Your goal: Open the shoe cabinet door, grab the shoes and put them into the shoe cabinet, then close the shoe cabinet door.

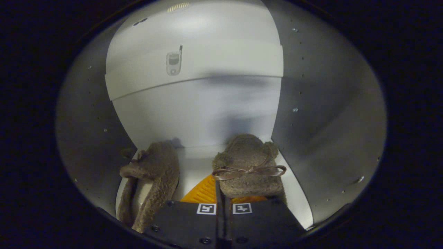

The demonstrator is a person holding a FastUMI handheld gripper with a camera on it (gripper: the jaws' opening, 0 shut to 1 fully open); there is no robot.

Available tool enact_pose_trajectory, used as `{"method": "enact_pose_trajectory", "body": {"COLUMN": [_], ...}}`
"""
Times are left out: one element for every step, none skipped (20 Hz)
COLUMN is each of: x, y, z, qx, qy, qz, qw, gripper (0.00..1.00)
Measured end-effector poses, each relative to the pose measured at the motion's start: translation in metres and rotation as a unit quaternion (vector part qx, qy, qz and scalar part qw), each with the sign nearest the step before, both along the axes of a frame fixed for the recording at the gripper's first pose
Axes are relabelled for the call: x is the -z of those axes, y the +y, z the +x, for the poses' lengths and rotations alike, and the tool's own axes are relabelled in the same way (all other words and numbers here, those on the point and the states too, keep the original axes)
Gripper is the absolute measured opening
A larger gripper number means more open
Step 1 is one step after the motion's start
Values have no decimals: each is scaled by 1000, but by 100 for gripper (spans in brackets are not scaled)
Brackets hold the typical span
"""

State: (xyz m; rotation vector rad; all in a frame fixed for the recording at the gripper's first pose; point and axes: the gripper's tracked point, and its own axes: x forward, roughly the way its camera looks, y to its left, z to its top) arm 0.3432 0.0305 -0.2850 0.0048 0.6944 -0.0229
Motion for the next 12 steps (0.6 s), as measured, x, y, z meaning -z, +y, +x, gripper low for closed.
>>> {"method": "enact_pose_trajectory", "body": {"x": [1, 1, 2, 2, 5, 5, 4, 2, 0, 0, -1, -2], "y": [-1, -1, -1, -3, -2, -6, -5, -8, -5, -4, -5, -5], "z": [1, 0, 3, 5, 5, 3, 2, 1, -1, -3, -7, -9], "qx": [4, 6, 7, 10, 11, 16, 15, 19, 18, 20, 18, 19], "qy": [1, 7, 7, 2, 4, 5, 2, -3, -7, -8, -7, -7], "qz": [5, 11, 13, 11, 8, -2, -9, -20, -26, -28, -33, -38], "qw": [1000, 1000, 1000, 1000, 1000, 1000, 1000, 1000, 999, 999, 999, 999], "gripper": [3, 3, 4, 7, 7, 10, 13, 20, 21, 22, 27, 34]}}
